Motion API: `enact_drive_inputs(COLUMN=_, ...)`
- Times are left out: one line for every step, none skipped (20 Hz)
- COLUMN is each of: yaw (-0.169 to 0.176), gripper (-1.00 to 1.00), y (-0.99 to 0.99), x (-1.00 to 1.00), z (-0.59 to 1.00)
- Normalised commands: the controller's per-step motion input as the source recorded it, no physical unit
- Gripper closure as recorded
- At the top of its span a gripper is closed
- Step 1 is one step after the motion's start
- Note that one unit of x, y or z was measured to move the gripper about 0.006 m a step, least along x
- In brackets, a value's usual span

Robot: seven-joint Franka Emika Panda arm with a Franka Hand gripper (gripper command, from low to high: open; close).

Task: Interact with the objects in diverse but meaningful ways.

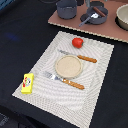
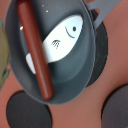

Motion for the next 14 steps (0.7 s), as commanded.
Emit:
enact_drive_inputs(yaw=0.000, gripper=-1.00, y=0.29, x=0.24, z=0.00)
enact_drive_inputs(yaw=0.000, gripper=-1.00, y=0.31, x=0.25, z=0.00)
enact_drive_inputs(yaw=0.000, gripper=-1.00, y=0.32, x=0.24, z=0.00)
enact_drive_inputs(yaw=0.000, gripper=-1.00, y=0.32, x=0.24, z=0.00)
enact_drive_inputs(yaw=0.000, gripper=-1.00, y=0.31, x=0.23, z=0.00)
enact_drive_inputs(yaw=0.000, gripper=-1.00, y=0.31, x=0.24, z=0.00)
enact_drive_inputs(yaw=0.000, gripper=-1.00, y=0.31, x=0.23, z=0.00)
enact_drive_inputs(yaw=0.000, gripper=-1.00, y=0.27, x=0.20, z=0.00)
enact_drive_inputs(yaw=0.000, gripper=-1.00, y=0.26, x=0.20, z=0.00)
enact_drive_inputs(yaw=0.000, gripper=-1.00, y=0.22, x=0.16, z=-0.01)
enact_drive_inputs(yaw=0.002, gripper=-1.00, y=0.23, x=0.14, z=-0.08)
enact_drive_inputs(yaw=0.025, gripper=-1.00, y=0.21, x=0.06, z=-0.19)
enact_drive_inputs(yaw=0.043, gripper=-1.00, y=0.17, x=0.00, z=-0.29)
enact_drive_inputs(yaw=0.063, gripper=-1.00, y=0.13, x=0.00, z=-0.34)
